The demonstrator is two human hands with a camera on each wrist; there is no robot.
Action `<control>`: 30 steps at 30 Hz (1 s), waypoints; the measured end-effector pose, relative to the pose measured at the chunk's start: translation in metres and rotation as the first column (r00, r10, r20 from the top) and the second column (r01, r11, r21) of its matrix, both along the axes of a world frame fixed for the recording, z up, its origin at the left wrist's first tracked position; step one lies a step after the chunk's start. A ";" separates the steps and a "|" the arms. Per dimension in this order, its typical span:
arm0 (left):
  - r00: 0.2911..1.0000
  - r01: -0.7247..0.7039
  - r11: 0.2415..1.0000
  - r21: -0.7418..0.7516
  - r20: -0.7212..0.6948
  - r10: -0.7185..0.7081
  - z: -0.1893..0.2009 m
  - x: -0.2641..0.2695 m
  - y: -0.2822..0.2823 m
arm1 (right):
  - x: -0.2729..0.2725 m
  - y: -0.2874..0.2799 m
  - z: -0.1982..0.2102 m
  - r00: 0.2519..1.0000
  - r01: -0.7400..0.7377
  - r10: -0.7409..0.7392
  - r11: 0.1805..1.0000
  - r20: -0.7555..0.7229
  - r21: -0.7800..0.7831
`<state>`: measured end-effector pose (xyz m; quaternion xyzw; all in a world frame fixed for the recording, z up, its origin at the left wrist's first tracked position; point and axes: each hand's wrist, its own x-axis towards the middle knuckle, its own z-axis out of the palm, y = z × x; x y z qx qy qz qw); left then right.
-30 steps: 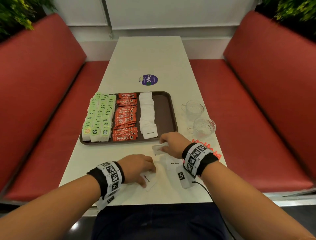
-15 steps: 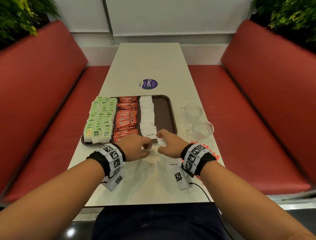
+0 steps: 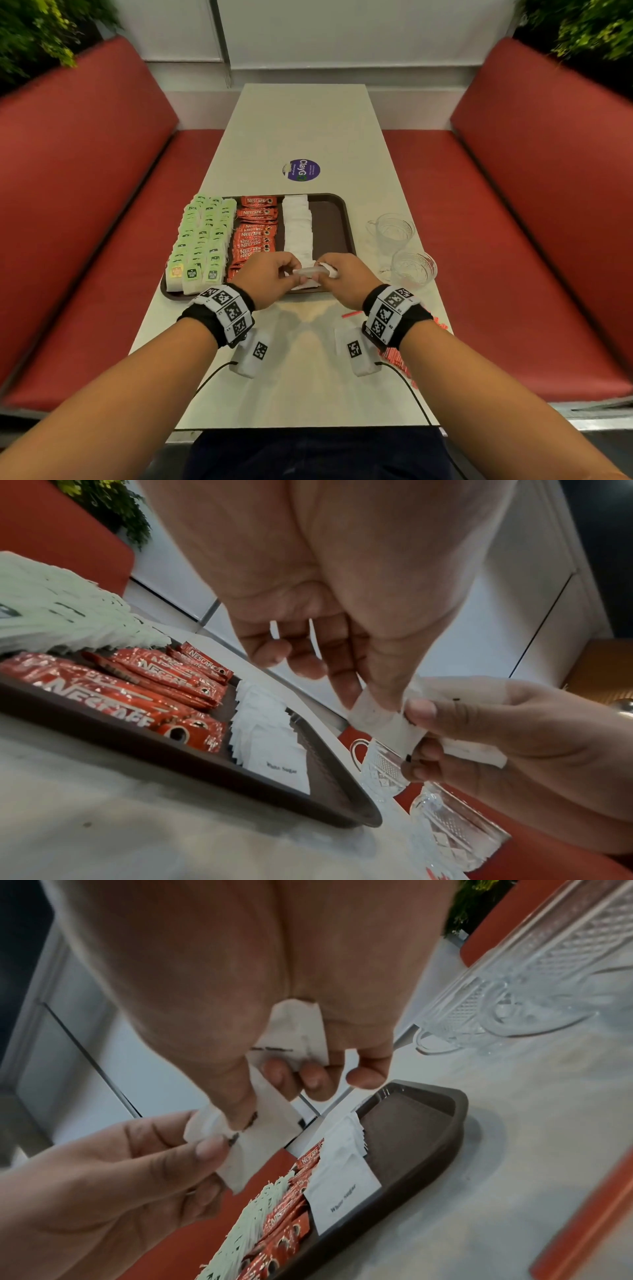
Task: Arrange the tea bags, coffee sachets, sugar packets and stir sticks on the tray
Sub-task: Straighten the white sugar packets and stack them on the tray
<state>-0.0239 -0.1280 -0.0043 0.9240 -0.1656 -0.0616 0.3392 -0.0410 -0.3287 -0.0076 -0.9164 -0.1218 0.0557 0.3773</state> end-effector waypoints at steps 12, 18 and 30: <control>0.993 -0.055 0.940 0.338 -0.077 0.086 -0.041 0.038 -0.006 | 0.019 -0.018 -0.009 0.963 0.195 -0.161 0.970 -0.214 0.146; 0.984 -0.108 0.911 0.398 -0.085 0.154 -0.038 0.043 -0.009 | 0.026 -0.020 -0.020 0.969 0.179 -0.166 0.982 -0.184 0.056; 0.999 -0.010 0.998 0.058 0.051 0.007 -0.021 0.041 -0.020 | 0.046 -0.002 -0.026 0.991 0.068 -0.065 0.997 -0.118 0.022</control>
